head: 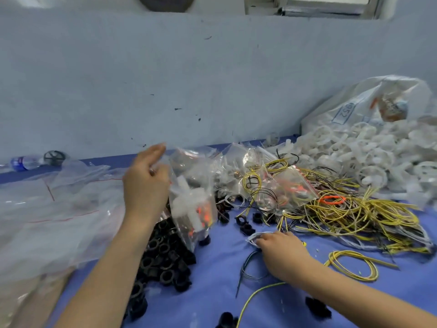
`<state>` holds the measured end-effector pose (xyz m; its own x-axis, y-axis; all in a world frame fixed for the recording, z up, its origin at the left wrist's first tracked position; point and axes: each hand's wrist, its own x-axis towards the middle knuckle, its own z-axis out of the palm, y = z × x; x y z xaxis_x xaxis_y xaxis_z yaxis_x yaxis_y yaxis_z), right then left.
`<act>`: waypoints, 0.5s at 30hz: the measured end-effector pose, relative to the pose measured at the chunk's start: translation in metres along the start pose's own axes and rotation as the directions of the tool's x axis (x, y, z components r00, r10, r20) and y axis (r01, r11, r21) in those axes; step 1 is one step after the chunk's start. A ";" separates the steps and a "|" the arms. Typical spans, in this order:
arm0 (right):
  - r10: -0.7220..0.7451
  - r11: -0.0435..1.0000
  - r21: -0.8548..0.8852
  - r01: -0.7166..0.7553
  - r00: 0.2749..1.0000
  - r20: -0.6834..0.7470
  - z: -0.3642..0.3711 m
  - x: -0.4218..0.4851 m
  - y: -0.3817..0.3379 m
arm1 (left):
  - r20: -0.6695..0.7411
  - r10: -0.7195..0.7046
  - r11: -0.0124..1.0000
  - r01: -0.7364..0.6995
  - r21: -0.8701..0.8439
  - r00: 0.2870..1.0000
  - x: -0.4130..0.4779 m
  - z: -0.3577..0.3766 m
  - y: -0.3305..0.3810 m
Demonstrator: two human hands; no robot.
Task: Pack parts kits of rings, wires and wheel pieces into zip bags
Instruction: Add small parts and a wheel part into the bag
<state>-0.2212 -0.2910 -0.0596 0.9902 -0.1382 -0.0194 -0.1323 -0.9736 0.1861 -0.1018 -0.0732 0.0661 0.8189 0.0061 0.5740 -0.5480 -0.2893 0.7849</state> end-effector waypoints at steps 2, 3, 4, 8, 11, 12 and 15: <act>0.047 0.995 0.092 -0.047 0.999 -0.004 -0.021 0.009 0.002 | 0.173 -0.046 0.993 0.027 0.113 0.984 -0.010 0.009 -0.013; 0.072 0.983 0.172 -0.063 0.997 -0.042 -0.030 0.016 0.005 | 0.228 -0.062 0.989 0.029 0.142 0.972 -0.012 0.010 -0.017; 0.103 0.964 0.257 -0.071 0.989 -0.110 -0.037 0.025 0.008 | 0.259 -0.066 0.989 0.029 0.145 0.963 -0.011 0.009 -0.020; 0.080 0.960 0.281 -0.005 0.964 -0.254 -0.052 0.073 0.016 | 0.355 -0.061 0.993 0.022 0.113 0.933 0.001 0.000 -0.035; 0.075 0.967 0.248 -0.052 0.994 -0.086 -0.048 0.112 0.009 | 0.369 -0.053 0.996 0.021 0.089 0.928 -0.001 -0.002 -0.051; 0.107 0.965 0.244 -0.094 0.993 -0.042 -0.045 0.124 0.007 | 0.361 -0.059 0.995 0.026 0.095 0.931 -0.001 -0.003 -0.055; 0.226 0.900 0.336 -0.278 0.956 0.186 -0.046 0.146 0.000 | 0.322 -0.078 0.988 0.031 0.148 0.944 0.006 -0.009 -0.064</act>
<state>-0.0743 -0.3032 -0.0174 0.9085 -0.3864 -0.1592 -0.4097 -0.8985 -0.1576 -0.0636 -0.0458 0.0208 0.8703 -0.2796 0.4055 -0.4910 -0.4279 0.7588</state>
